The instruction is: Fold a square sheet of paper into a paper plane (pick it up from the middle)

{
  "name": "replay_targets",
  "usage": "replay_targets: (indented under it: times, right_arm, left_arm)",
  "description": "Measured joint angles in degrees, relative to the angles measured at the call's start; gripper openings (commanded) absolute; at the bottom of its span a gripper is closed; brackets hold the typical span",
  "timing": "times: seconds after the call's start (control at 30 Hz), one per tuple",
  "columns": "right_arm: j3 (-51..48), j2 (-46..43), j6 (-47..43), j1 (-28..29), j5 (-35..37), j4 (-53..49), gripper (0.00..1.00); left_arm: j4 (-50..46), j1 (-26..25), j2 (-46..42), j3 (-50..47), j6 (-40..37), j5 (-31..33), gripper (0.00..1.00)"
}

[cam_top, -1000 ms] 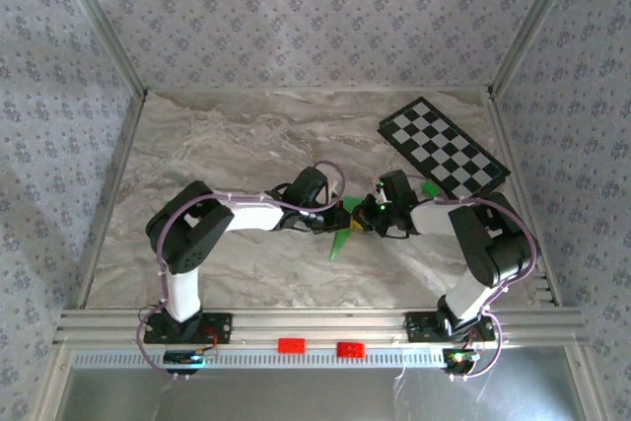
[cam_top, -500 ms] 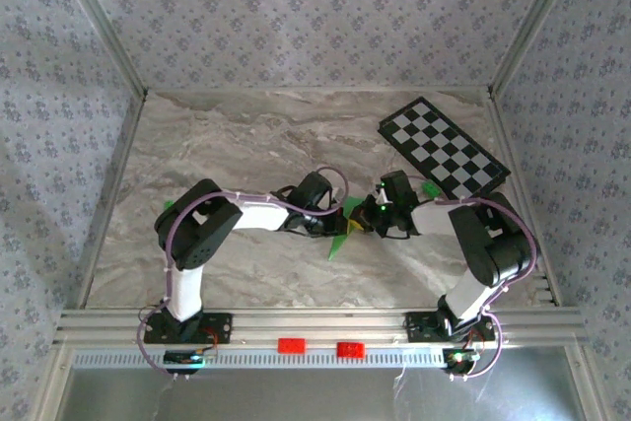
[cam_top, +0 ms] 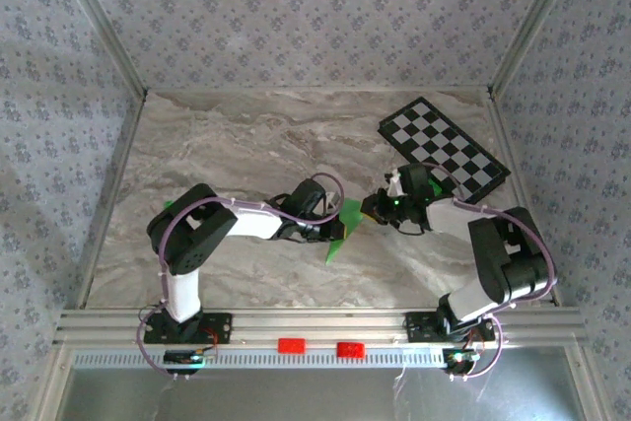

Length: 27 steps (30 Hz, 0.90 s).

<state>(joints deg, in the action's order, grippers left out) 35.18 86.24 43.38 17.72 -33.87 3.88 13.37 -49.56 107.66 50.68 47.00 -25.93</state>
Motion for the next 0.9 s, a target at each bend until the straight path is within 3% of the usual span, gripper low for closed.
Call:
replay_targets:
  times: [0.27, 0.5, 0.9]
  right_arm:
    - [0.4, 0.3, -4.4, 3.0, -1.3, -1.3, 0.08]
    - [4.8, 7.7, -5.5, 5.0, -1.4, -2.0, 0.04]
    - [7.0, 14.0, -7.7, -2.1, -6.7, -1.9, 0.06]
  left_arm:
    - [0.0, 0.0, 0.0, 0.0, 0.0, 0.0, 0.00]
    - [-0.1, 0.0, 0.0, 0.0, 0.0, -0.2, 0.00]
    - [-0.1, 0.0, 0.0, 0.0, 0.0, -0.2, 0.00]
